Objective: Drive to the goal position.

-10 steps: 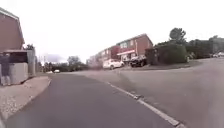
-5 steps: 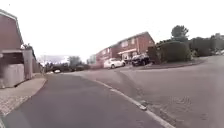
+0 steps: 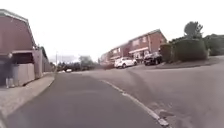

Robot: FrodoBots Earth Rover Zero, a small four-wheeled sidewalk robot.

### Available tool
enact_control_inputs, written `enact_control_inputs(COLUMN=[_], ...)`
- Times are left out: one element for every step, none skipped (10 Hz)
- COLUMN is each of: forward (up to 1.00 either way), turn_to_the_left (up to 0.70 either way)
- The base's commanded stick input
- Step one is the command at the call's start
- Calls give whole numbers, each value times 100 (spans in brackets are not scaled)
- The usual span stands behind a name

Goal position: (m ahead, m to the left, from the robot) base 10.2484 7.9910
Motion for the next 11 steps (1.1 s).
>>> enact_control_inputs(forward=[100,100,100,100,100,100,100,100,100,100,100], turn_to_the_left=[40,40,40,40,40,40,10,0,0,0,0])
